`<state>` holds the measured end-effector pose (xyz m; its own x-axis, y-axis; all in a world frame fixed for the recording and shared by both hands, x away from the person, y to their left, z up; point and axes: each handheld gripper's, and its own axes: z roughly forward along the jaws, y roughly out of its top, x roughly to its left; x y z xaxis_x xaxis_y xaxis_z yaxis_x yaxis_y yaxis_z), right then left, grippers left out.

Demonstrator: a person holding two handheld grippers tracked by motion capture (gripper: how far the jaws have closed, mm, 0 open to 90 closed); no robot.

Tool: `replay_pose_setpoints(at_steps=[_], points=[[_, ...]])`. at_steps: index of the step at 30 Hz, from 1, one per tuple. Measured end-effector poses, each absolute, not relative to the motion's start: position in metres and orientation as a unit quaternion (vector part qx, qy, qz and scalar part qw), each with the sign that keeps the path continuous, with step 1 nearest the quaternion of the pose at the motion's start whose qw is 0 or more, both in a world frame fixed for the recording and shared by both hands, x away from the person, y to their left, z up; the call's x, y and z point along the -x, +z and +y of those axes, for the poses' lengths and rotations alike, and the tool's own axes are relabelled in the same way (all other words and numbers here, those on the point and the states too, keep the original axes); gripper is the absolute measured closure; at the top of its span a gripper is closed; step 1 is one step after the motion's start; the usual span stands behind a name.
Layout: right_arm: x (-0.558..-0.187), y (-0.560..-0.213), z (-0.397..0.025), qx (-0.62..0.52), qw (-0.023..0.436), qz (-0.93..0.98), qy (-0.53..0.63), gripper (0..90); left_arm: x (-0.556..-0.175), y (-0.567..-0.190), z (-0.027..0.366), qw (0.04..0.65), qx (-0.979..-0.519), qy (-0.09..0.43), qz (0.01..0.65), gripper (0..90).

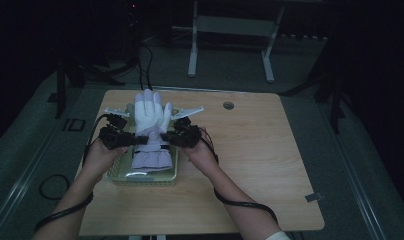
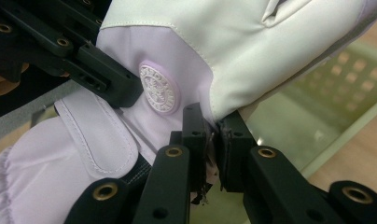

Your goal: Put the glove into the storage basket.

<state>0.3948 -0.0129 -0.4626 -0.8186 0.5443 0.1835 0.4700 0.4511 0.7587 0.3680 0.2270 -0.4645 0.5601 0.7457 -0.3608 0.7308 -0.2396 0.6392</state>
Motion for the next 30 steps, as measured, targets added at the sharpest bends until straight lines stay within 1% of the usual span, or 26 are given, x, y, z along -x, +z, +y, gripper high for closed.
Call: replay_pose_setpoints(at_steps=[4,9,18,21,25,27,29,30], points=[[-0.396,-0.481,-0.007,-0.303,0.047,0.861,0.406,83.1,-0.373,-0.484,0.226,0.385,-0.792,-0.005,0.474,71.2],[-0.398,-0.5,-0.004,-0.311,0.039,0.871,0.379,83.1,-0.377,-0.503,0.223,0.365,-0.799,-0.025,0.478,71.0],[-0.398,-0.515,0.003,-0.318,0.037,0.883,0.344,82.9,-0.379,-0.517,0.22,0.339,-0.805,-0.033,0.486,70.3],[-0.398,-0.516,0.007,-0.314,0.042,0.888,0.332,82.7,-0.38,-0.519,0.215,0.314,-0.817,-0.022,0.484,66.3],[-0.399,-0.516,0.009,-0.311,0.042,0.895,0.318,81.4,-0.382,-0.522,0.204,0.269,-0.829,0.0,0.491,56.4],[-0.398,-0.515,0.01,-0.315,0.041,0.895,0.312,77.8,-0.383,-0.524,0.2,0.256,-0.827,0.012,0.5,51.6],[-0.397,-0.513,0.011,-0.308,0.051,0.897,0.314,68.2,-0.383,-0.523,0.199,0.253,-0.824,0.022,0.506,46.4],[-0.397,-0.512,0.011,-0.305,0.048,0.897,0.316,65.4,-0.382,-0.523,0.199,0.253,-0.823,0.028,0.507,45.3]])
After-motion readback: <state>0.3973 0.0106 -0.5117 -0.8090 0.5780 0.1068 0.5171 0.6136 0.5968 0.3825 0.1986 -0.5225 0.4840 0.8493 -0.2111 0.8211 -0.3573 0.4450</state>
